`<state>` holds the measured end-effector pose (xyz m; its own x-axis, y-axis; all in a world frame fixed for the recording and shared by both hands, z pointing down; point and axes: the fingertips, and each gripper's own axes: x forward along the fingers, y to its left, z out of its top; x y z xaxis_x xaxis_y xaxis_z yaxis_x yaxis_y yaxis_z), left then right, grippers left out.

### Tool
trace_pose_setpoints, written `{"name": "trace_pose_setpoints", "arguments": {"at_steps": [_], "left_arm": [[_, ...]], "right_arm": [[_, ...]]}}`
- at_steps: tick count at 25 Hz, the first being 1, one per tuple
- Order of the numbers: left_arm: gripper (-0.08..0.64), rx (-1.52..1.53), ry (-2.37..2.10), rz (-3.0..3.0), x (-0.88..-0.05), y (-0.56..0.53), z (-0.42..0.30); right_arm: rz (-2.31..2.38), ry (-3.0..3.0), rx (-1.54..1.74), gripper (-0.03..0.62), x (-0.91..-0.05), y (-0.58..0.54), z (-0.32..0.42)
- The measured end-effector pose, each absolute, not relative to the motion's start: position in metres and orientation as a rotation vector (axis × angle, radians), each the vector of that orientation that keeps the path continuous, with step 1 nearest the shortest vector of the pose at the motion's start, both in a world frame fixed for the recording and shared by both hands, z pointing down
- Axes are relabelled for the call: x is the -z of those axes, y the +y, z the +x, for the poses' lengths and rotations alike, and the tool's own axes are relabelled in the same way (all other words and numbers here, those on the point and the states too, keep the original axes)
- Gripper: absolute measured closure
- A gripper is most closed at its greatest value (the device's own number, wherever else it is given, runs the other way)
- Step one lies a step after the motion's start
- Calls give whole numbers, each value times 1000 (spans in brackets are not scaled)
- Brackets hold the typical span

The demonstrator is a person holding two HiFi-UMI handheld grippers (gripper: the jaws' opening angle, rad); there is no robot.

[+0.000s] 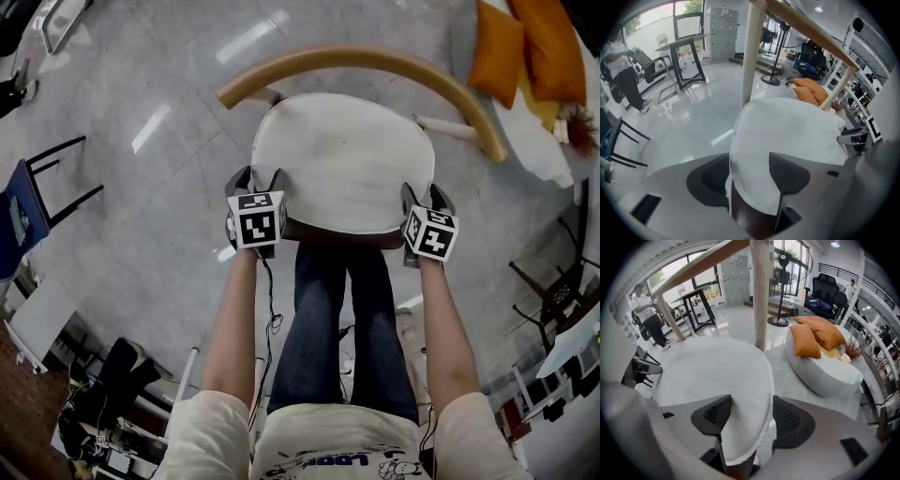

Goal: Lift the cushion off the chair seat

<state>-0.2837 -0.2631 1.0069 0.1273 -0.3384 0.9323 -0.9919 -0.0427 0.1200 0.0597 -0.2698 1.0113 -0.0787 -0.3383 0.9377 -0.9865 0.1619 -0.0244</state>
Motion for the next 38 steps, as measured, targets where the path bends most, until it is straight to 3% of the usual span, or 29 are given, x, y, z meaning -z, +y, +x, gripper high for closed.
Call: {"name": "trace_pose_setpoints", "arguments": {"at_steps": [8, 14, 16, 17, 18, 21, 28, 38], "left_arm": [[294, -893, -1294, 1531, -1019, -267, -281], [355, -940, -1282, 1527, -1017, -265, -277], [390, -973, -1304, 1521, -1014, -263, -277], [419, -988, -1318, 1513, -1012, -262, -278], [450, -999, -1329, 1504, -1010, -262, -278], [489, -1017, -1333, 1495, -1001, -260, -274], [503, -1035, -1353, 1544, -953, -248, -262], [503, -929, -1467, 1596, -815, -205, -243]], "right_arm": [[1299, -1591, -980, 319, -1016, -271, 59], [1307, -1568, -930, 368, -1011, -270, 56], [1330, -1545, -887, 425, -1007, -269, 62], [1341, -1533, -863, 503, -1004, -269, 66], [1345, -1529, -848, 526, -1002, -269, 68], [1338, -1544, -851, 538, -995, -269, 72], [1356, -1606, -854, 546, -950, -252, 76], [1445, -1733, -715, 546, -799, -228, 94]]}}
